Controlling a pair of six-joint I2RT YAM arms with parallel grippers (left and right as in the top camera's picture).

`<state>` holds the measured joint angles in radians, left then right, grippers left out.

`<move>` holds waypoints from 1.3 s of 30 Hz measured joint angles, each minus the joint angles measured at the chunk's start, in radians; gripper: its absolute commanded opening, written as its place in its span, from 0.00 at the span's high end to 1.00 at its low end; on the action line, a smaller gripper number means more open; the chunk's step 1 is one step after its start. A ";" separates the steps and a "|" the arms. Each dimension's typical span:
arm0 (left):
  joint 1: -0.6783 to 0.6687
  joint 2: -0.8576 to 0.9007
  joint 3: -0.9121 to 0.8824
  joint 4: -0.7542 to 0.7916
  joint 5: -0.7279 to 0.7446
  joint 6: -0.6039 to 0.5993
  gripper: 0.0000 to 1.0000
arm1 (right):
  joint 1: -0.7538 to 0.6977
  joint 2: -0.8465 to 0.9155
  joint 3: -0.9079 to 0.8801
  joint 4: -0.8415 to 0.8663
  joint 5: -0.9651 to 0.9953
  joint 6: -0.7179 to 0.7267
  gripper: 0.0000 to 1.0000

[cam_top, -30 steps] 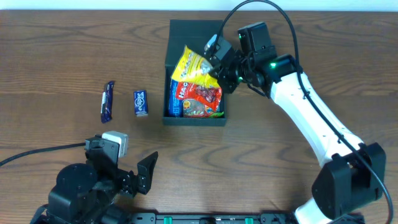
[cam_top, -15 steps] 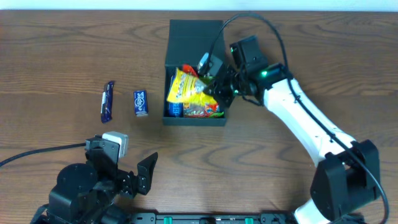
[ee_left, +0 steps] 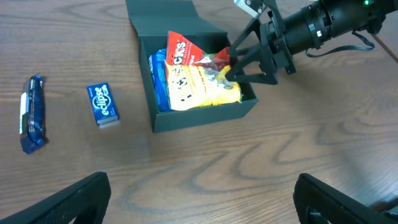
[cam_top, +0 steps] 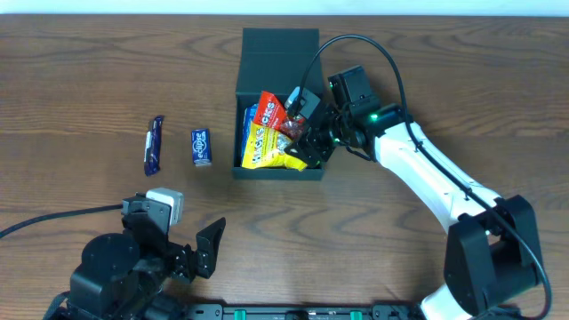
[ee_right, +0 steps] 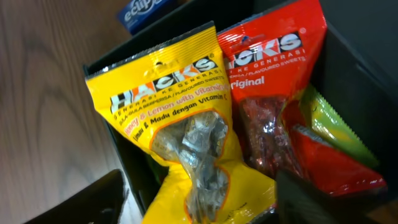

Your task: Pack container

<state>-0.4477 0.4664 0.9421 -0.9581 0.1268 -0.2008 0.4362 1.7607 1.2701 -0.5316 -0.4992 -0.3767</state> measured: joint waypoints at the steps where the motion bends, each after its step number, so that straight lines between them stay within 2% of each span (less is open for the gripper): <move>1: 0.000 0.000 0.000 0.000 0.000 0.000 0.05 | 0.000 0.000 0.003 0.000 -0.001 0.011 0.75; 2: 0.000 0.000 0.000 0.000 0.000 0.000 0.05 | 0.000 0.000 0.008 -0.001 -0.006 0.027 0.93; 3: 0.000 0.000 0.000 0.000 0.000 0.000 0.05 | 0.000 0.000 0.011 0.000 -0.010 0.031 0.99; 12: 0.000 0.000 0.000 0.000 0.000 0.000 0.05 | 0.077 0.000 0.025 0.067 -0.048 0.056 0.98; 20: 0.000 0.000 0.000 0.000 0.000 0.000 0.05 | 0.196 0.004 0.025 0.134 0.098 0.059 0.99; 30: 0.000 0.000 0.000 0.000 0.000 0.000 0.05 | 0.199 0.151 0.031 0.129 0.213 0.107 0.99; 39: 0.000 0.000 0.000 -0.004 0.000 0.000 0.05 | 0.194 0.152 0.044 0.071 0.243 0.128 0.99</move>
<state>-0.4477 0.4664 0.9421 -0.9619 0.1265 -0.2008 0.6304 1.9129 1.3144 -0.4610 -0.2558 -0.2489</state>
